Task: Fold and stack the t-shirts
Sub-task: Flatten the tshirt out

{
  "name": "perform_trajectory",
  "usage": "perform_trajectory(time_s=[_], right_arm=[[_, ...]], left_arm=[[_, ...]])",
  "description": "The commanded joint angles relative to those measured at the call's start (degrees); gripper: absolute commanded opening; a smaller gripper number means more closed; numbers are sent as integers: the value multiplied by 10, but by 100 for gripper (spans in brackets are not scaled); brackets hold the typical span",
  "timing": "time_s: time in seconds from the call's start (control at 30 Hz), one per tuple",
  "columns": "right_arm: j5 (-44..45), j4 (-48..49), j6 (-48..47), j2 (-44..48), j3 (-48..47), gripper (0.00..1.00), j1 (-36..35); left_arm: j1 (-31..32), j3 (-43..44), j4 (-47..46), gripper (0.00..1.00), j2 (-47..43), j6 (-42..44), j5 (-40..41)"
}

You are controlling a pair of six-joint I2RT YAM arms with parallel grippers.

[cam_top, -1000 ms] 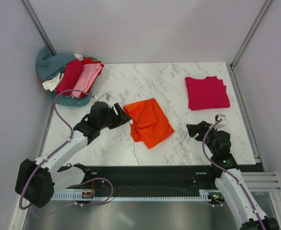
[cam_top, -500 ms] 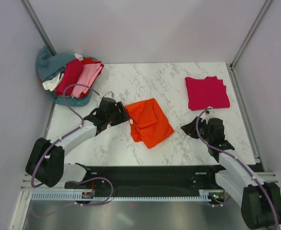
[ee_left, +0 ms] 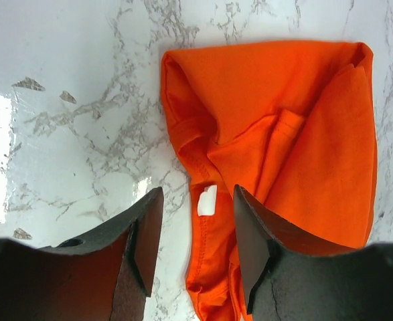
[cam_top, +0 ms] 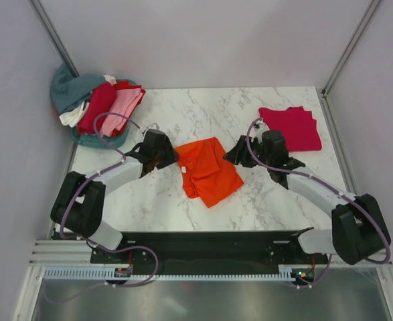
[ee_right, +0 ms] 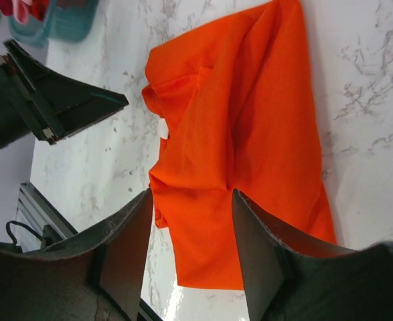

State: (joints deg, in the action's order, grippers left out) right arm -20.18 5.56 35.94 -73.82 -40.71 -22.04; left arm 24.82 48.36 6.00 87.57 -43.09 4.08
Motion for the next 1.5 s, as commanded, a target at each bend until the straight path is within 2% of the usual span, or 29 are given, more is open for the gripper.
perform_trajectory(time_s=[0.0,0.33,0.63,0.7,0.73,0.77,0.87,0.9,0.97,1.0,1.23,1.37,1.47], right_arm=[[22,-30,-21,-48,-63,59,-33],[81,-92,-46,-192,-164,57,-91],[161,-119,-72,-221,-187,54,-134],[151,-119,-70,-222,-189,47,-134],[147,-119,-71,-222,-190,40,-134],[145,-120,-71,-223,-191,38,-134],[145,-122,-72,-221,-193,22,-134],[147,-122,-72,-217,-194,11,-134],[151,-125,-74,-212,-197,3,-134],[153,-126,-75,-205,-199,0,-134],[196,-176,-95,-160,-229,0,-127],[198,-194,-98,-128,-243,0,-98],[198,-212,-94,-97,-253,0,-60]], left_arm=[[-9,32,-26,54,16,-11,14],[-26,78,-26,52,94,-9,-15],[-27,108,-29,42,135,-9,-26],[-27,114,-34,27,144,-7,-31],[-27,116,-35,23,146,-6,-34],[-27,119,-36,23,151,-6,-35],[-27,125,-37,22,160,-5,-38],[-27,125,-37,19,161,-4,-38],[-28,126,-36,12,159,2,-38],[-28,125,-37,5,154,5,-37],[-39,117,-6,2,83,45,5],[-49,123,20,2,26,67,22],[-60,138,55,2,-36,78,4]])
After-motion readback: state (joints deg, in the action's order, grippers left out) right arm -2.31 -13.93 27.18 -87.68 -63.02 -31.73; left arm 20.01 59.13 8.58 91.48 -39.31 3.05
